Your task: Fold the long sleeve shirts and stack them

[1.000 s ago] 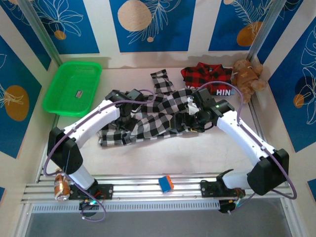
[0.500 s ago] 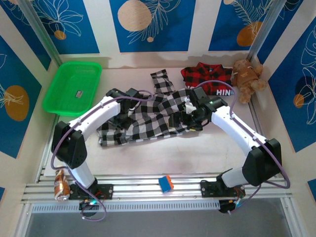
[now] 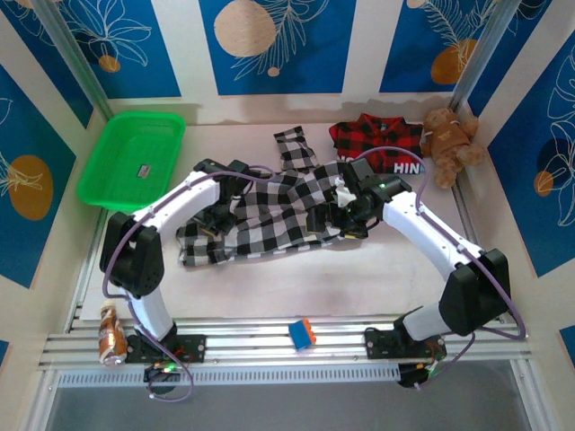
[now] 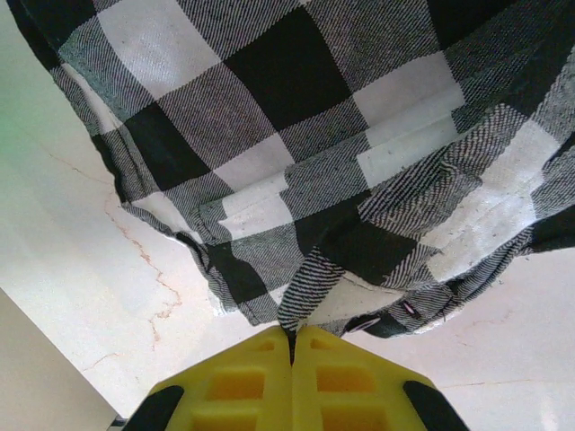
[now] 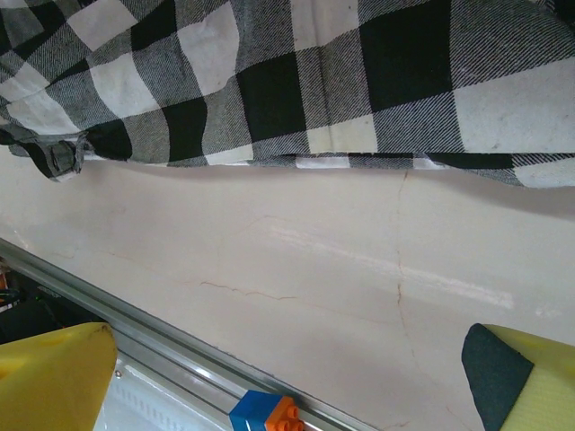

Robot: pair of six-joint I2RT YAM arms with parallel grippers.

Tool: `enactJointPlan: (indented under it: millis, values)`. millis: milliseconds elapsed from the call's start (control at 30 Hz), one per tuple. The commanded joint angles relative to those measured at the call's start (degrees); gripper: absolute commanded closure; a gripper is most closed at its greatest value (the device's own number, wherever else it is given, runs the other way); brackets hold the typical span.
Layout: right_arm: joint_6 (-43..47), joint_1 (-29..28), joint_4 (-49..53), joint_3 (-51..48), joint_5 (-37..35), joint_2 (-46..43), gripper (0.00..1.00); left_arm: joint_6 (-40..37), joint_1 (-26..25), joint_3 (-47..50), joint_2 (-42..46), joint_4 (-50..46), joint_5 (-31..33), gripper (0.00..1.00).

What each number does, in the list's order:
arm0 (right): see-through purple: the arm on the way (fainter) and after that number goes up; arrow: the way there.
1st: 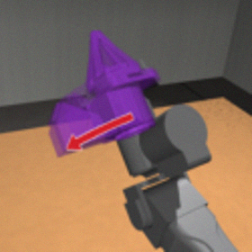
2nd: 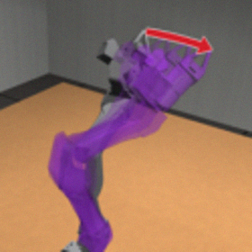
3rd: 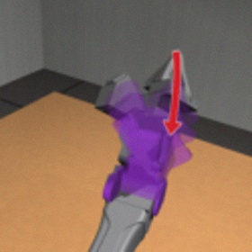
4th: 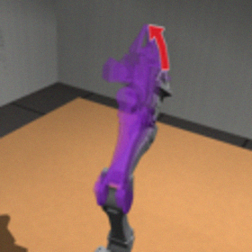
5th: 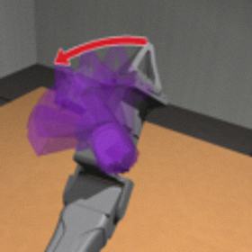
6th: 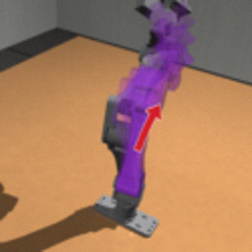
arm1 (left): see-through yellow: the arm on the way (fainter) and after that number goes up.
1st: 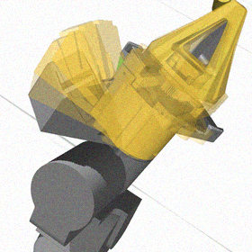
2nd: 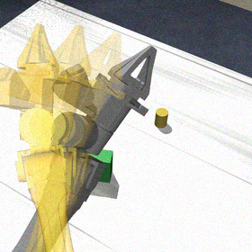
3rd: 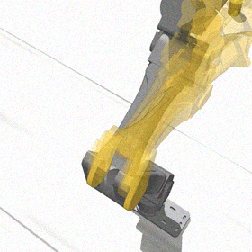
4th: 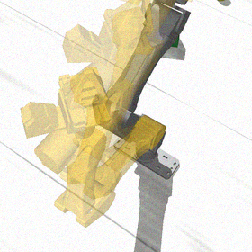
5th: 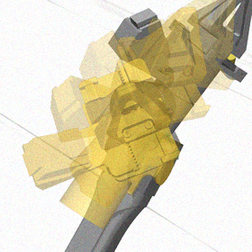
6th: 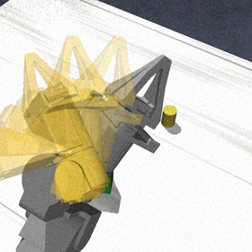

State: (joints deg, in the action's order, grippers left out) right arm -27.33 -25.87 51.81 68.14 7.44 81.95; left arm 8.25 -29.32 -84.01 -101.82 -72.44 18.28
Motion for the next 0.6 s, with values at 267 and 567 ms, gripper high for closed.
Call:
enactJointPlan:
  millis: [267, 567]
  values:
    - [-0.8, -0.9, -0.4, -0.8, -0.7, 1.6, 0.00, -5.0, 2.8, 0.1, -3.4, 0.9, 2.5, 1.00]
    - [-1.4, -2.1, -0.5, -0.2, -1.1, 3.9, 0.01, -6.7, 4.3, -0.3, -6.5, 3.8, 3.5, 1.00]
